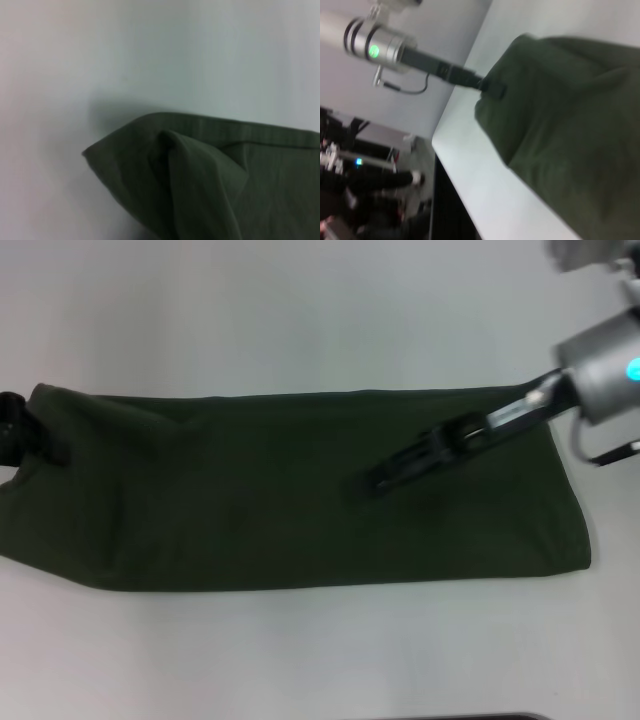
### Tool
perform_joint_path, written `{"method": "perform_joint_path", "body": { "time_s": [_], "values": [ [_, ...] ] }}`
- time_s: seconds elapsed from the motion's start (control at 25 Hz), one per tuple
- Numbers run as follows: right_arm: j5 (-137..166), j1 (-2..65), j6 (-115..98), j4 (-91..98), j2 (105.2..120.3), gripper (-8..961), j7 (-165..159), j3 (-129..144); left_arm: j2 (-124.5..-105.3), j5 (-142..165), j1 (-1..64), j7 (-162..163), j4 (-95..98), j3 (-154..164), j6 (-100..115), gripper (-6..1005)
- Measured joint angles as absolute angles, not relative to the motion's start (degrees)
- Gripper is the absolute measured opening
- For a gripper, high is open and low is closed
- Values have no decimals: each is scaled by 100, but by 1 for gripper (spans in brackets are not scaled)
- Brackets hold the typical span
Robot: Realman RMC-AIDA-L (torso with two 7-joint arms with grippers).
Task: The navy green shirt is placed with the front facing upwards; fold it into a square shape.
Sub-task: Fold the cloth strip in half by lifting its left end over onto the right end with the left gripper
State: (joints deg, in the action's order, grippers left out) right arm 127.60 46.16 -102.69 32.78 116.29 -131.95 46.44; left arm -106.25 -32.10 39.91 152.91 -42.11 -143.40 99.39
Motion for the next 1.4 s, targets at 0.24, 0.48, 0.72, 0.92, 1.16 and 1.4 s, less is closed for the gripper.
{"method": "perform_joint_path", "body": {
  "time_s": [0.24,0.48,0.72,0.92,1.16,1.4],
  "values": [
    [12755,4849,-9973,3287,11950,748,-13116,4973,-10648,-3217,3995,15288,-4271,-14360,9925,78],
    [12744,4830,-9219,2974,11951,552,-13253,4983,-10664,-3251,4008,15258,-4285,-14362,9914,78],
    [12731,5137,-8434,2066,12021,328,-13252,5111,-10651,-3285,4044,15249,-4322,-14426,9917,79],
    [12630,5344,-7997,1617,12058,103,-13217,5130,-10640,-3357,4059,15249,-4326,-14432,9960,79],
    [12224,5373,-7825,1446,12080,23,-13143,5181,-10643,-3367,4059,15239,-4333,-14432,9963,79],
    [12055,5609,-7205,920,12101,5,-13072,5363,-10662,-3368,4043,15240,-4444,-14432,9997,79]
  ]
}}
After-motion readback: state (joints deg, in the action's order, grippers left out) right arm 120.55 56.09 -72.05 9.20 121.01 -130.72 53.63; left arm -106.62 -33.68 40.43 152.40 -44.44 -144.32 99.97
